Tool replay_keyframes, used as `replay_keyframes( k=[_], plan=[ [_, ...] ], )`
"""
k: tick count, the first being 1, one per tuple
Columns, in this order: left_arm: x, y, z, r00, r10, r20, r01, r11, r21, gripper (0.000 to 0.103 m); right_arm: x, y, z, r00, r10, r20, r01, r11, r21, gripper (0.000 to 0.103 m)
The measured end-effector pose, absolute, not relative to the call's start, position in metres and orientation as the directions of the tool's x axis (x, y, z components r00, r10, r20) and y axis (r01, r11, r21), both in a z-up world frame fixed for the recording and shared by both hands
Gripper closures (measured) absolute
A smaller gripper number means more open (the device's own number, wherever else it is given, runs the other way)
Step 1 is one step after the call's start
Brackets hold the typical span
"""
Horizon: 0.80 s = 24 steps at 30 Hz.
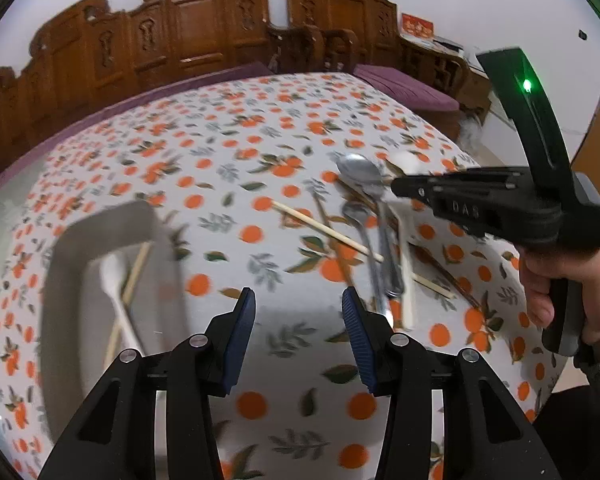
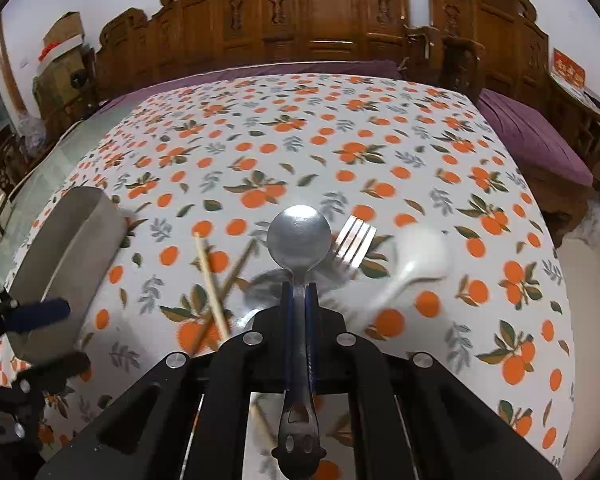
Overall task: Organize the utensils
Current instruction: 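Grasp a dark wooden chopstick with the left tool while the right tool holds the spoon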
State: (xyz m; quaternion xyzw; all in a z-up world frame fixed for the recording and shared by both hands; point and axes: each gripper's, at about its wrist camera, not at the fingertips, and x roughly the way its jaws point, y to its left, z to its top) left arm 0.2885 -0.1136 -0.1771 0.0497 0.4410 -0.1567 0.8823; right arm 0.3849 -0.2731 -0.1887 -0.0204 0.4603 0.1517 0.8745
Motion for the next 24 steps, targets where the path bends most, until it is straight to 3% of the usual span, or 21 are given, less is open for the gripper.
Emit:
replay_keyframes(
  k=[13,15,24],
  plan=[
    [0.301,-0.146,-0.214,0.501,-0.225,-0.836,0.348,0.936,-0.043,0.06,0.386,-0.276,-0.205,0.512,0.201,-0.835,-0.292,0.955,0.051,0.096],
    [0.303,-0.146,-0.216,0.486,-0.257,-0.835,0.357,0.931,-0.079,0.068,0.386,-0.275,-0.205,0.511,0.202,-0.835,-0.29,0.956,0.053,0.096],
    [0.317,-0.151,-0.224,0.476,-0.25,-0.843,0.351,0.933,-0.079,0.071,0.387,-0.275,-0.205,0.515,0.2,-0.834,-0.295,0.954,0.046,0.096]
  ],
)
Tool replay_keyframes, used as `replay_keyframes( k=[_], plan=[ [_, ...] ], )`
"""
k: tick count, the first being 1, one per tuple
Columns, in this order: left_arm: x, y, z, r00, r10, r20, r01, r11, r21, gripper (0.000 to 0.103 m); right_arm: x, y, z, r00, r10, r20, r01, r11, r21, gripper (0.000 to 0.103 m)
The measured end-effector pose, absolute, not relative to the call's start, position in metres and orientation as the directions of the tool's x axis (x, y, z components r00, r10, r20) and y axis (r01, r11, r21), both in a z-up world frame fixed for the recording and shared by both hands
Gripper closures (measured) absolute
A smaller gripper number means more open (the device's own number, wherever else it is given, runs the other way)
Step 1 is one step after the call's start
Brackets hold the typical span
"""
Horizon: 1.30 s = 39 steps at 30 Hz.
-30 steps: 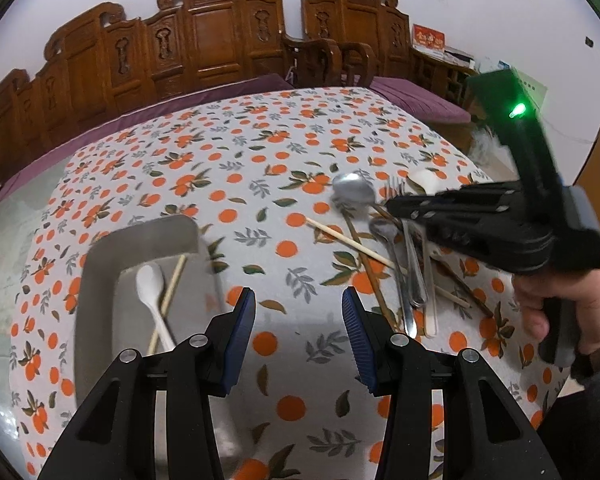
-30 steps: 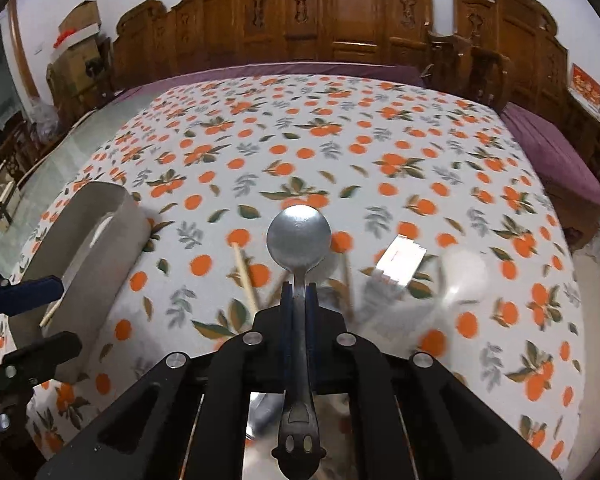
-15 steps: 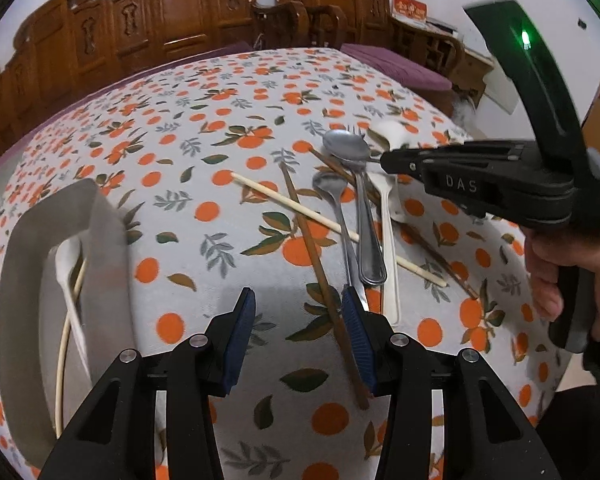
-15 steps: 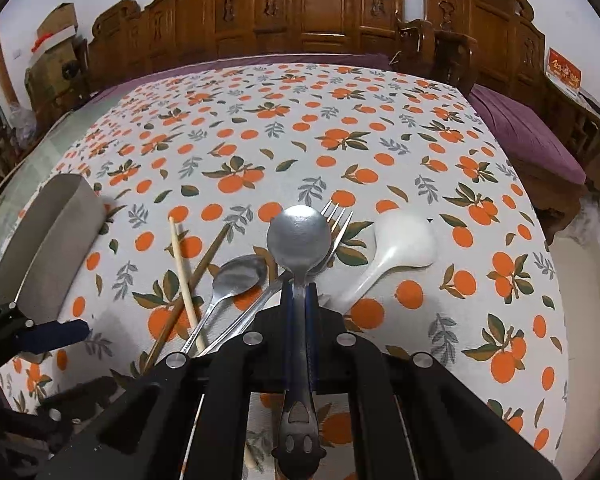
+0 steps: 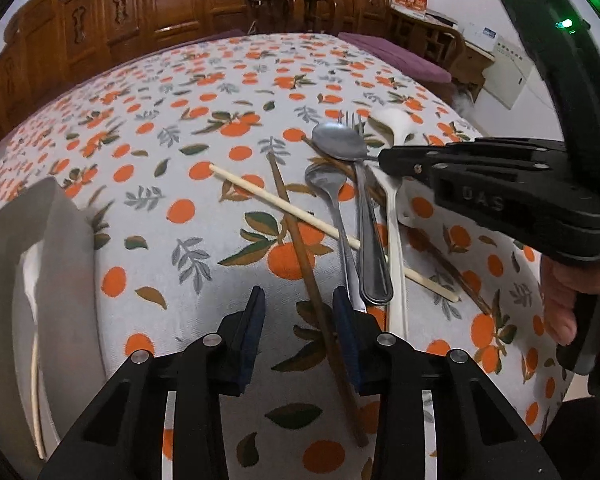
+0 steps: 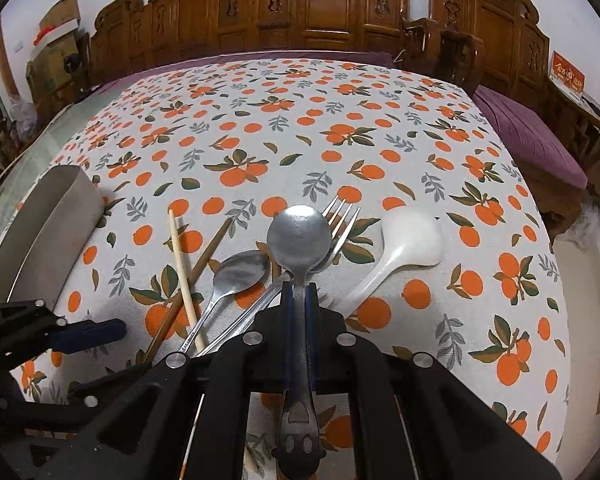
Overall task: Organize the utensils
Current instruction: 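Grasp a dark wooden chopstick with the left tool while the right tool holds the spoon, then carry the chopstick toward the tray with the left tool while the right tool holds the spoon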
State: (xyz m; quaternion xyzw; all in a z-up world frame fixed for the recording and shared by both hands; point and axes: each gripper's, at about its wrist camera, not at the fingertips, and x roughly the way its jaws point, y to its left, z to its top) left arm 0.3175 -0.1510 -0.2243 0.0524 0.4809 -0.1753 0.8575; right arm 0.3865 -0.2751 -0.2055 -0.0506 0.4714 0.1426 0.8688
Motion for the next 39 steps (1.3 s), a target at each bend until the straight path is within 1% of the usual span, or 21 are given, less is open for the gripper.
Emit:
replay_keyframes(
  k=[1,2,3,4,10,23,31,39],
  plan=[
    [0.317,-0.152,-0.225,0.479,-0.238,-0.845,0.355,0.933,-0.062,0.073,0.387,-0.275,-0.206,0.514,0.199,-0.834,-0.296,0.954,0.045,0.096],
    [0.317,-0.154,-0.225,0.487,-0.212,-0.847,0.358,0.933,-0.028,0.08,0.387,-0.276,-0.206,0.515,0.199,-0.834,-0.297,0.954,0.044,0.096],
    [0.317,-0.154,-0.226,0.489,-0.198,-0.849,0.356,0.934,-0.013,0.094,0.387,-0.276,-0.206,0.514,0.201,-0.834,-0.298,0.953,0.046,0.096],
    [0.319,-0.152,-0.226,0.481,-0.204,-0.853,0.356,0.934,-0.023,0.099,0.387,-0.276,-0.206,0.513,0.203,-0.834,-0.298,0.953,0.049,0.096],
    [0.321,-0.132,-0.219,0.465,-0.227,-0.856,0.332,0.941,-0.069,0.099,0.388,-0.275,-0.206,0.516,0.202,-0.832,-0.301,0.953,0.045,0.095],
    [0.317,-0.095,-0.172,0.562,-0.239,-0.792,0.289,0.954,-0.083,0.099,0.39,-0.274,-0.206,0.518,0.205,-0.83,-0.3,0.953,0.048,0.095],
    [0.315,-0.092,-0.167,0.574,-0.244,-0.782,0.296,0.952,-0.08,0.099,0.39,-0.273,-0.208,0.514,0.219,-0.83,-0.3,0.952,0.066,0.094],
    [0.312,-0.092,-0.165,0.58,-0.245,-0.777,0.295,0.952,-0.08,0.099,0.388,-0.272,-0.207,0.509,0.208,-0.835,-0.318,0.947,0.041,0.094]
  ],
)
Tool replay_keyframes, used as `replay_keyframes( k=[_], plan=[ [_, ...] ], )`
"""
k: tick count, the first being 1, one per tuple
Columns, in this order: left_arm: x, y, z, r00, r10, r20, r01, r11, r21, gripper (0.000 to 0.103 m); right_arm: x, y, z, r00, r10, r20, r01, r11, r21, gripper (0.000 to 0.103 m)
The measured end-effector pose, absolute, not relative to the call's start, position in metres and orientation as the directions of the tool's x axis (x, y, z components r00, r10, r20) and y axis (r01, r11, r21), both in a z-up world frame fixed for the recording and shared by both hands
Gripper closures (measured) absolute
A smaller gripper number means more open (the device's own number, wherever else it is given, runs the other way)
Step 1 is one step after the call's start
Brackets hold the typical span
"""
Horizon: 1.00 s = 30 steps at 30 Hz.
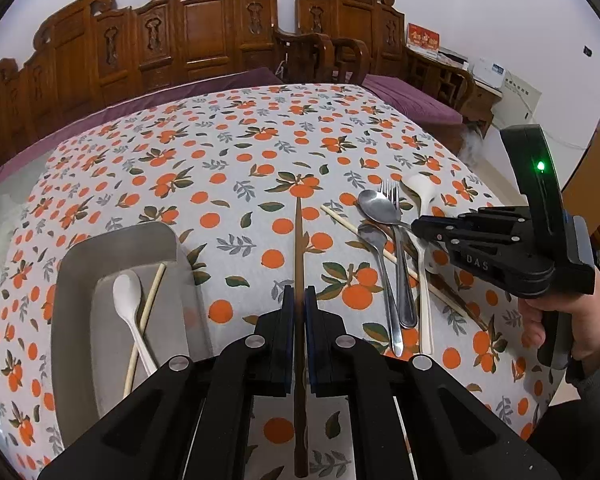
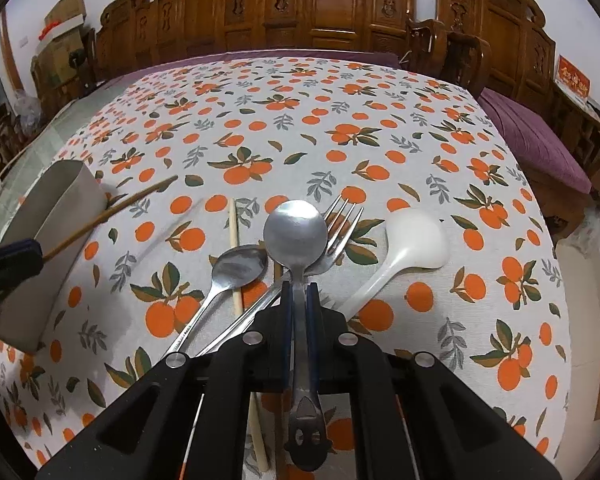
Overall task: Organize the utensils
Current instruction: 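Carry the chopstick toward the tray with the left tool while the right tool holds the spoon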
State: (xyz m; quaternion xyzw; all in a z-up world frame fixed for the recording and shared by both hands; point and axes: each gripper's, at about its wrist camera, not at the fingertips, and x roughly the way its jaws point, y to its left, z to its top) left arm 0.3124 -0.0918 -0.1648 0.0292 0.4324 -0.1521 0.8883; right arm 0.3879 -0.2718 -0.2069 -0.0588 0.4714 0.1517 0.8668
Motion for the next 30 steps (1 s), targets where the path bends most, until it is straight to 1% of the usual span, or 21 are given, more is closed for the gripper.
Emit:
replay_keyframes(
  k=[6,10,13,14,18,22,27,30],
  plan=[
    [0.312,-0.089,-0.162,0.585,-0.247,-0.772,0.295,0.952,-0.081,0.099,0.396,-0.267,-0.209,0.515,0.195,-0.835,-0.343,0.939,0.008,0.094],
    [0.311,-0.089,-0.162,0.586,-0.246,-0.772,0.295,0.952,-0.08,0.099,0.399,-0.266,-0.21,0.516,0.18,-0.838,-0.351,0.936,-0.015,0.092],
    [0.311,-0.088,-0.162,0.585,-0.248,-0.773,0.295,0.952,-0.082,0.099,0.397,-0.269,-0.21,0.514,0.17,-0.84,-0.353,0.935,-0.026,0.082],
    [0.311,-0.088,-0.162,0.584,-0.249,-0.772,0.295,0.952,-0.084,0.099,0.396,-0.27,-0.209,0.516,0.17,-0.84,-0.353,0.935,-0.028,0.081],
    [0.31,-0.088,-0.161,0.586,-0.253,-0.77,0.301,0.95,-0.083,0.099,0.393,-0.27,-0.209,0.511,0.179,-0.841,-0.374,0.927,-0.03,0.081],
    [0.31,-0.088,-0.16,0.586,-0.254,-0.769,0.302,0.95,-0.083,0.099,0.392,-0.271,-0.209,0.512,0.14,-0.848,-0.359,0.931,-0.063,0.08],
    [0.309,-0.088,-0.16,0.587,-0.254,-0.769,0.303,0.949,-0.083,0.099,0.403,-0.272,-0.213,0.515,0.141,-0.846,-0.363,0.929,-0.066,0.08],
    [0.309,-0.087,-0.16,0.587,-0.256,-0.768,0.306,0.949,-0.083,0.099,0.411,-0.273,-0.217,0.484,0.139,-0.864,-0.361,0.931,-0.052,0.08]
  ],
)
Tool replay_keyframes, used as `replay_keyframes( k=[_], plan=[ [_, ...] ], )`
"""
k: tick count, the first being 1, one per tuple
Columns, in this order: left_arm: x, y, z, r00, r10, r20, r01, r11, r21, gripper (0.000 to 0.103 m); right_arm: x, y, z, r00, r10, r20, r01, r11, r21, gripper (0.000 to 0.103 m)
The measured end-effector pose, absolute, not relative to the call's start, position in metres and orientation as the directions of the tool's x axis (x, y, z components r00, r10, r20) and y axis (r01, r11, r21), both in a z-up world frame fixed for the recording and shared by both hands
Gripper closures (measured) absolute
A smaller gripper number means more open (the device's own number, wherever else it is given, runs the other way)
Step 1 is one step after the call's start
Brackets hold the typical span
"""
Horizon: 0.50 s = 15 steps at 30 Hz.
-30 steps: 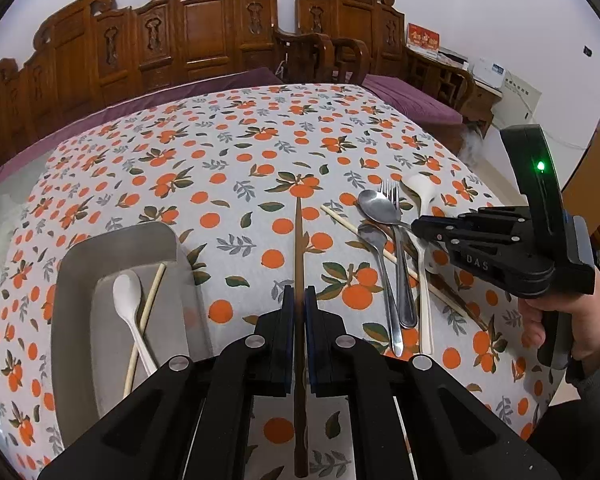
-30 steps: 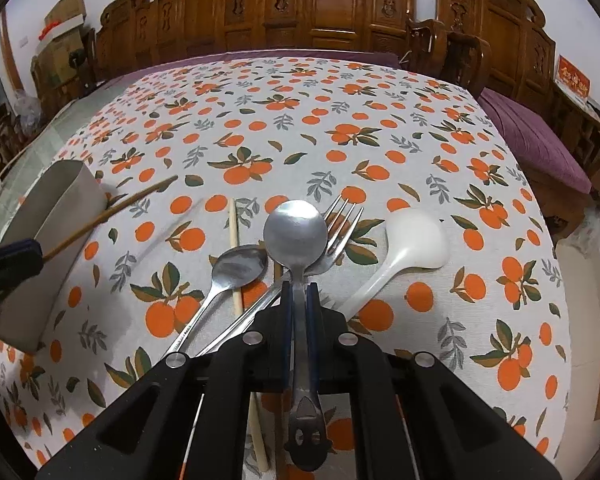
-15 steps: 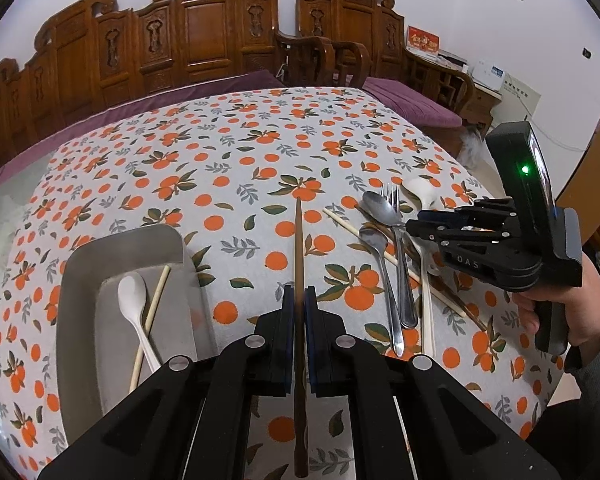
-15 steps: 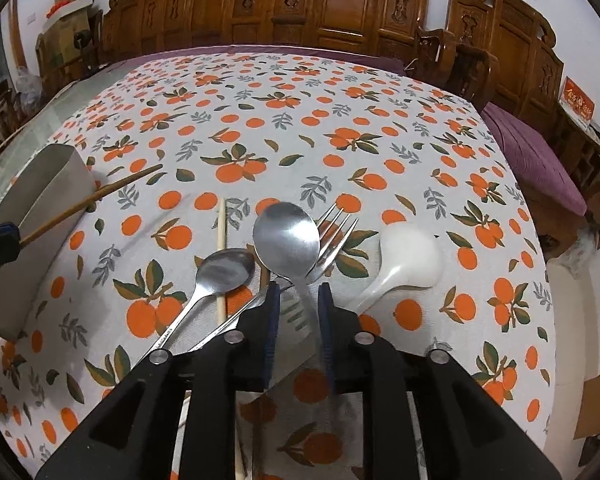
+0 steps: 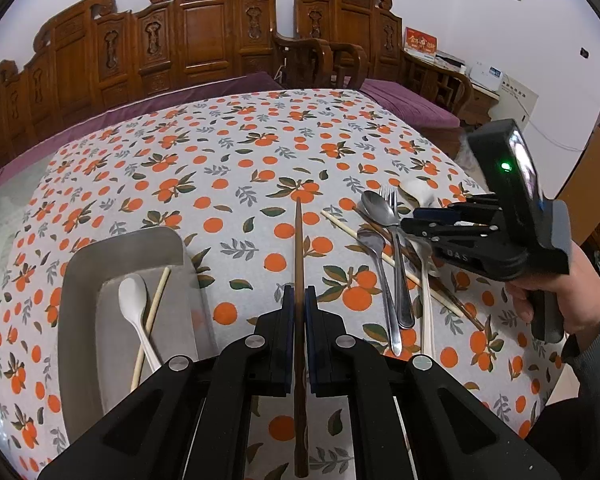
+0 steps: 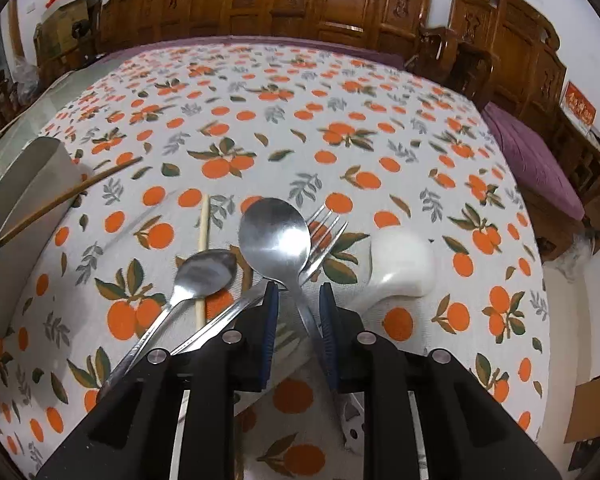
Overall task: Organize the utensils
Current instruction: 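Carry the chopstick toward the tray with the left tool while the right tool holds the spoon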
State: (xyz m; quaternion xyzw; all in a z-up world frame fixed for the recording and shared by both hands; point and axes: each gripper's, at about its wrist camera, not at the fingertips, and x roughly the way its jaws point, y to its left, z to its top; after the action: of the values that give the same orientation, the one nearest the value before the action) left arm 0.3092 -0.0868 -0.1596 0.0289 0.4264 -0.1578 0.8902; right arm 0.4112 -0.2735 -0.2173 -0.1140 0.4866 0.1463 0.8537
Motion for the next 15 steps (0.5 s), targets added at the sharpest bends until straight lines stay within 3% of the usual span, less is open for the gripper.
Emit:
replay_keyframes(
  k=[5,11,15],
  plan=[
    [0.309,-0.086,-0.16,0.586,-0.255,-0.769,0.304,0.949,-0.083,0.099,0.416,-0.272,-0.223,0.438,0.152,-0.886,-0.37,0.929,-0.023,0.078],
    [0.309,-0.084,-0.16,0.588,-0.256,-0.767,0.307,0.948,-0.081,0.099,0.417,-0.279,-0.223,0.43,0.176,-0.886,-0.342,0.939,0.02,0.096],
    [0.308,-0.08,-0.157,0.595,-0.254,-0.763,0.302,0.95,-0.081,0.099,0.412,-0.284,-0.211,0.476,0.167,-0.863,-0.314,0.949,0.01,0.096]
  ],
)
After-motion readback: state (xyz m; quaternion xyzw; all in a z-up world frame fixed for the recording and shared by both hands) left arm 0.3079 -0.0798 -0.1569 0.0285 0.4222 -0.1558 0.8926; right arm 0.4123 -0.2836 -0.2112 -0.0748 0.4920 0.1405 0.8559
